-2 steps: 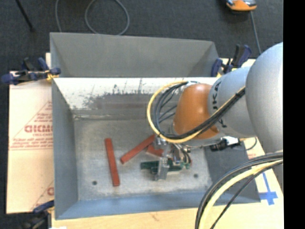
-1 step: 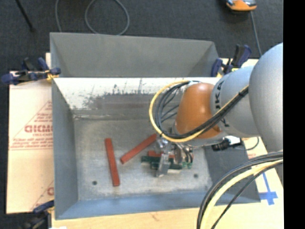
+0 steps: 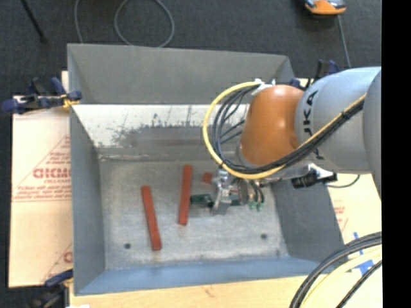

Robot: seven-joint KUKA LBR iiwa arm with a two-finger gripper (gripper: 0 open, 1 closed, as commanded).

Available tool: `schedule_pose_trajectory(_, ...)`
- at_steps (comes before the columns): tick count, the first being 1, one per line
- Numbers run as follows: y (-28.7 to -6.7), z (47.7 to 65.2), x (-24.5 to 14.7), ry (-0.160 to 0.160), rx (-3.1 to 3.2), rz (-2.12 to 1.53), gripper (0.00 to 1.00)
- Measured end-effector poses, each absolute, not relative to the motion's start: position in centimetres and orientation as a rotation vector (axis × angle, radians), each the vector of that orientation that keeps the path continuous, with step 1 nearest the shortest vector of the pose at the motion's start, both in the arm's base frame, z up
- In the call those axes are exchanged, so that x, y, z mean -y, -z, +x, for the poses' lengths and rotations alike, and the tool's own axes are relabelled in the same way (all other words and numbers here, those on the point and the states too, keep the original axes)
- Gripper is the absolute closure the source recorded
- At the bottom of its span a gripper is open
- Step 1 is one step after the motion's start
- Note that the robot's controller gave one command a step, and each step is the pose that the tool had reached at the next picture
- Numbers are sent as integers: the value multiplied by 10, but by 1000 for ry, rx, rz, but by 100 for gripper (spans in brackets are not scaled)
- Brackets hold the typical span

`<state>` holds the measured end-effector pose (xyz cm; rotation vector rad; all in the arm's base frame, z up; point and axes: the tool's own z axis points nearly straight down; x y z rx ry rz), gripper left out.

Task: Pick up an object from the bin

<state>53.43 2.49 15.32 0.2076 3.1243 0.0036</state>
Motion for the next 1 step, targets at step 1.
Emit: schedule_pose_trajectory(1,-256,529,-30,-2,-3124,201,100)
